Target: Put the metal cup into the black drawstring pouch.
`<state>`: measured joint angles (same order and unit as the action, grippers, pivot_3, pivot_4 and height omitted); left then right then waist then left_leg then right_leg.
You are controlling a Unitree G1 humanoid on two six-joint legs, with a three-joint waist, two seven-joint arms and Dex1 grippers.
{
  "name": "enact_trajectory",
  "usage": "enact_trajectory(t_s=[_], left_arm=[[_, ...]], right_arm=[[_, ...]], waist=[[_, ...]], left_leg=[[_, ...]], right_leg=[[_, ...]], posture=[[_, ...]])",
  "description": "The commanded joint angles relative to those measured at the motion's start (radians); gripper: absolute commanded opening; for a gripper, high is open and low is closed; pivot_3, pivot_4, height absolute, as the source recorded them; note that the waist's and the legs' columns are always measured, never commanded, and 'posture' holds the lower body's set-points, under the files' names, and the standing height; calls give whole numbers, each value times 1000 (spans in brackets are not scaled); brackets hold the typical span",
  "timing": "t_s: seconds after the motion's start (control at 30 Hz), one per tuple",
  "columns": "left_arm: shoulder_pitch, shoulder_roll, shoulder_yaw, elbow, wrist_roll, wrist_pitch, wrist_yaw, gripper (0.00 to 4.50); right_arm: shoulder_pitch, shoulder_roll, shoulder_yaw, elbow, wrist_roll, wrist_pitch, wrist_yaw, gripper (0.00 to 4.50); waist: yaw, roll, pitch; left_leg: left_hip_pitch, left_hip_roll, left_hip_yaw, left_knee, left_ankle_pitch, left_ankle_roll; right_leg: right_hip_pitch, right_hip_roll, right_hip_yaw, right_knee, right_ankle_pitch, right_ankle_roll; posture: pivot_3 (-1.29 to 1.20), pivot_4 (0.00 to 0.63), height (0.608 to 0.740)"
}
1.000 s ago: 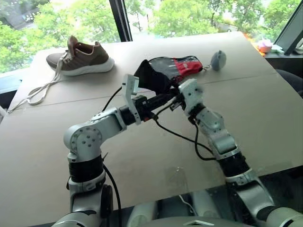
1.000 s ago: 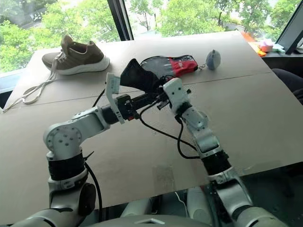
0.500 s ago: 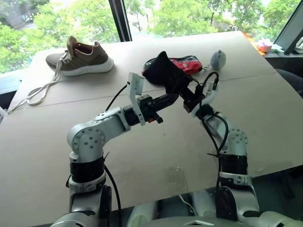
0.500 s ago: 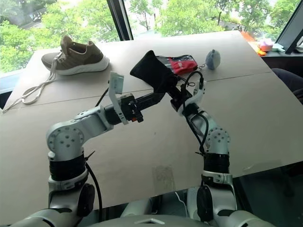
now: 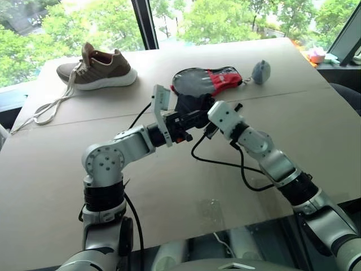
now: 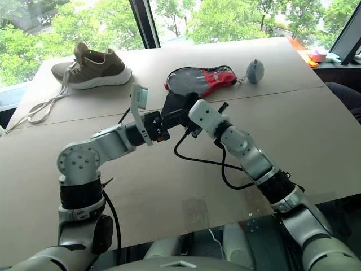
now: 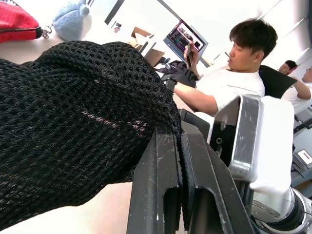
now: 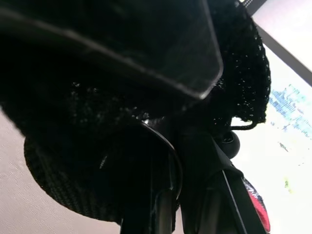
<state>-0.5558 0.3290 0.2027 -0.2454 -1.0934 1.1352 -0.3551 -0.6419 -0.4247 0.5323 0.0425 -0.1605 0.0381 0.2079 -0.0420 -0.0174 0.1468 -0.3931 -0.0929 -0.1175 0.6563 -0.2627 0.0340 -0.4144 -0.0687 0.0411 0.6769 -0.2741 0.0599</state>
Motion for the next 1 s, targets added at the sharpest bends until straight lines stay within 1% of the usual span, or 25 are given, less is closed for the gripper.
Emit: enact_trajectory(t_s=[0.03,0.07,0.13,0.17,0.23,0.27,0.3,0.33,0.37,0.47,0.57,0.7,0.77,0.87,0.9,1.0], left_arm=[[-33,17,8,-26,-17,-46,-56,0],[-31,20,5,-20,-6,-54,-60,0],[-26,36,-7,-1,37,-83,-72,0],[-23,56,-25,9,82,-109,-87,0],[-18,83,-56,24,157,-160,-111,0],[-17,105,-83,41,217,-201,-126,0],[-16,137,-120,53,278,-248,-162,0],[-16,159,-147,64,322,-283,-192,0],[-19,173,-160,75,344,-302,-220,0],[-24,202,-192,99,391,-345,-286,0],[-2,226,-230,114,455,-389,-338,0],[21,220,-233,97,473,-400,-365,0],[34,224,-235,79,478,-397,-378,0],[80,260,-261,28,503,-406,-418,0],[93,265,-260,15,504,-404,-422,0],[112,266,-251,-8,500,-396,-426,0]], right_arm=[[39,9,-82,3,17,48,46,369],[54,19,-106,-13,51,65,66,882],[85,43,-165,-68,147,128,119,1360],[102,45,-186,-105,185,162,155,1886],[125,46,-213,-154,227,206,207,2785],[141,40,-223,-181,255,228,243,3249],[165,41,-242,-220,311,289,274,3955],[182,44,-257,-247,350,336,296,4246],[200,37,-268,-284,396,376,328,4438],[231,25,-308,-365,504,509,382,4438],[252,-14,-355,-412,560,569,420,4438],[283,-49,-427,-460,667,666,457,4438],[291,-64,-449,-470,691,685,468,4438],[294,-64,-544,-454,766,721,456,4438],[288,-42,-590,-439,803,748,421,4438],[276,16,-668,-412,878,806,347,4438]], waist=[[1,0,0],[2,0,0],[4,0,0],[4,0,0],[5,0,0],[5,0,0],[4,0,0],[4,0,0],[5,0,0],[5,0,0],[7,0,0],[11,0,0],[11,0,0],[8,0,0],[8,0,0],[11,0,0]], left_leg=[[0,0,0,0,0,0],[0,0,0,0,0,0],[0,0,-1,0,0,0],[0,0,-2,0,0,0],[0,0,-2,0,0,0],[0,0,-1,0,0,0],[0,0,-1,0,0,0],[0,0,-1,0,0,0],[0,0,-1,0,0,0],[-1,0,-3,-2,0,0],[-1,0,-3,-2,0,0],[-1,0,-4,-2,0,0],[-2,0,-4,-2,0,0],[-2,0,-4,-2,0,0],[-2,0,-4,-2,0,0],[-2,0,-4,-2,0,0]], right_leg=[[0,0,0,0,0,0],[0,0,0,0,0,0],[1,-1,0,-1,0,0],[1,-1,0,-1,0,0],[1,-1,-1,-1,0,0],[1,-1,-1,-1,0,0],[1,0,0,-1,0,0],[1,0,-1,-1,0,0],[1,0,0,-1,0,0],[1,-1,-1,-3,0,0],[1,-1,0,-4,0,0],[1,-1,0,-4,0,0],[1,-1,0,-4,0,0],[1,-2,0,-4,0,0],[1,-2,0,-4,0,0],[1,-2,0,-4,0,0]], posture=[[0,150,740],[0,150,740],[0,150,740],[0,150,740],[0,150,740],[0,150,740],[0,150,740],[0,150,740],[0,150,740],[0,150,740],[0,150,740],[0,150,740],[0,150,740],[0,150,740],[0,150,740],[0,150,740]])
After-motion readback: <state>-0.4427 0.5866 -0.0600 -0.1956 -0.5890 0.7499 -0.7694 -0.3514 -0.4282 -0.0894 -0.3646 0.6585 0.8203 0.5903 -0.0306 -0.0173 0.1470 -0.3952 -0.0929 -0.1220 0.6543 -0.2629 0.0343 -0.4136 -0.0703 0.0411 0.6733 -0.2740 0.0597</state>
